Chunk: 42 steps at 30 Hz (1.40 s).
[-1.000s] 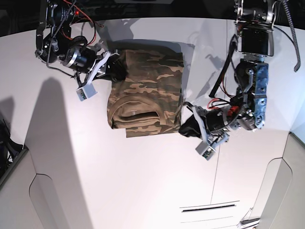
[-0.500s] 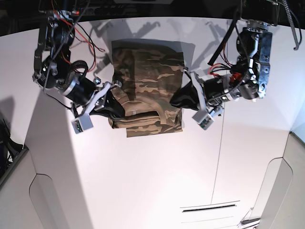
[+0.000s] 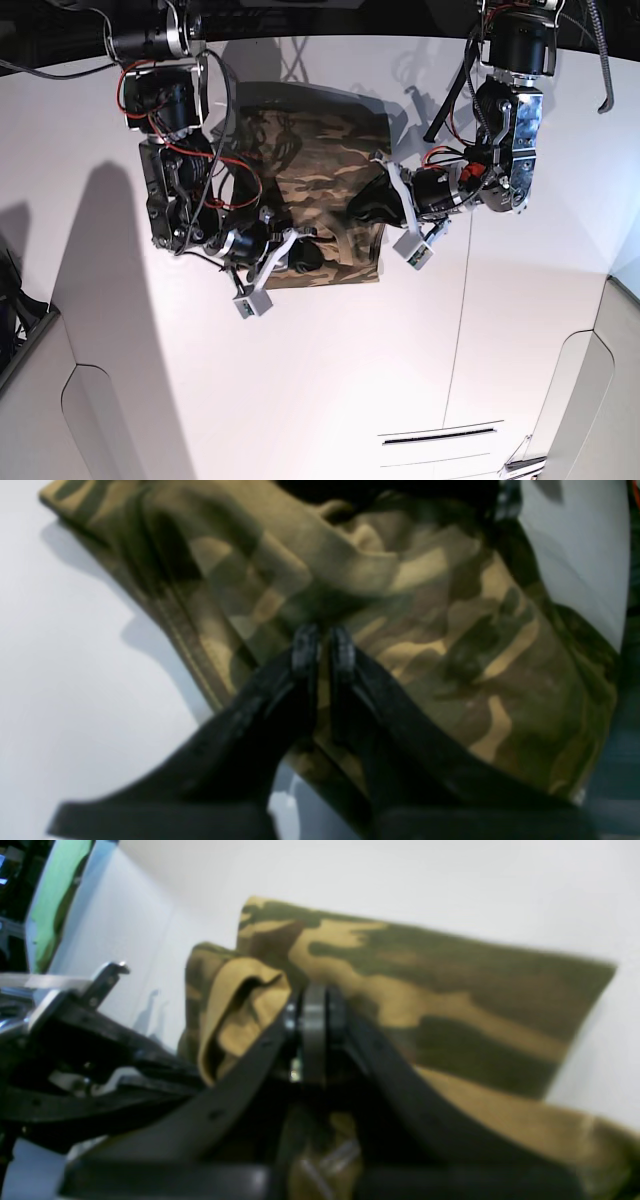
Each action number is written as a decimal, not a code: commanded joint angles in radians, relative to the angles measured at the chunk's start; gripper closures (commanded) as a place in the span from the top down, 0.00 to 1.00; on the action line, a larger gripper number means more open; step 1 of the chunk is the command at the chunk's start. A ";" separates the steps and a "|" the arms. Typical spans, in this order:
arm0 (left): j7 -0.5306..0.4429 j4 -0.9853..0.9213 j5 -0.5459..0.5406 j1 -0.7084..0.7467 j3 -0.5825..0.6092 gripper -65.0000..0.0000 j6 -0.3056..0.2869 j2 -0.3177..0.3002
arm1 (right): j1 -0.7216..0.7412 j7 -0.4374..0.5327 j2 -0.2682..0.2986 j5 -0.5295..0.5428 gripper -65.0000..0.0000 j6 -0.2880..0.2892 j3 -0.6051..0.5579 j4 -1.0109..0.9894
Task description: Fold the T-shirt properly
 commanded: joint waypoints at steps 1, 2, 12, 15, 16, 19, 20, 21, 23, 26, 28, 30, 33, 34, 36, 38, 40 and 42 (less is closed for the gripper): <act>-0.002 0.009 0.021 -0.019 -0.002 0.09 0.004 -0.014 | 0.028 0.018 -0.006 0.017 0.00 0.004 0.000 0.018; -0.002 0.009 0.021 -0.025 -0.002 0.09 0.004 -0.019 | 0.030 0.018 -0.007 0.021 0.00 0.004 0.000 0.028; 0.061 0.123 -0.108 -0.032 -0.002 0.09 0.004 -0.111 | -0.031 -0.206 0.026 0.066 0.00 0.003 0.003 0.338; 0.077 0.231 -0.116 0.040 -0.004 0.09 0.005 -0.157 | -0.116 -0.279 0.070 0.133 0.00 0.003 0.003 0.496; 0.078 0.267 -0.116 0.073 -0.011 0.09 0.005 -0.172 | -0.150 -0.298 0.086 0.144 0.00 0.003 0.003 0.549; 0.082 0.370 -0.116 0.177 -0.068 0.09 0.005 -0.193 | -0.258 -0.334 0.150 0.163 0.00 0.000 0.003 0.686; 0.086 0.404 -0.117 0.213 -0.097 0.09 0.005 -0.192 | -0.296 -0.334 0.178 0.167 0.00 -0.003 0.003 0.721; 0.094 0.438 -0.130 0.251 -0.130 0.09 0.005 -0.192 | -0.335 -0.334 0.209 0.174 0.00 -0.004 0.003 0.753; 0.130 0.504 -0.177 0.329 -0.199 0.09 0.004 -0.192 | -0.416 -0.334 0.278 0.189 0.00 -0.004 0.003 0.814; 0.182 0.593 -0.220 0.464 -0.297 0.09 0.004 -0.181 | -0.529 -0.335 0.390 0.220 0.00 -0.004 0.003 0.895; 0.190 0.633 -0.211 0.566 -0.351 0.09 0.004 -0.165 | -0.594 -0.354 0.466 0.263 0.00 -0.004 0.003 0.933; 0.195 0.646 -0.203 0.666 -0.399 0.09 0.004 -0.144 | -0.647 -0.413 0.533 0.320 0.00 -0.004 0.003 0.954; 0.195 0.645 -0.144 0.805 -0.450 0.09 0.004 -0.103 | -0.722 -0.516 0.615 0.393 0.00 -0.005 0.003 0.955; 0.195 0.643 -0.117 0.845 -0.460 0.09 0.004 -0.087 | -0.752 -0.529 0.639 0.413 0.00 -0.004 0.003 0.955; 0.195 0.635 -0.064 0.914 -0.462 0.09 0.004 -0.066 | -0.817 -0.536 0.683 0.448 0.00 -0.005 0.003 0.955; 0.195 0.609 -0.053 0.979 -0.460 0.09 0.004 -0.056 | -0.886 -0.536 0.710 0.472 0.00 -0.008 0.003 0.954; 0.197 0.557 -0.054 1.036 -0.454 0.09 0.004 -0.057 | -0.962 -0.536 0.715 0.472 0.00 -0.008 0.003 0.949; 0.196 0.476 -0.042 1.069 -0.438 0.09 0.004 -0.057 | -1.035 -0.535 0.713 0.472 0.00 -0.008 0.002 0.929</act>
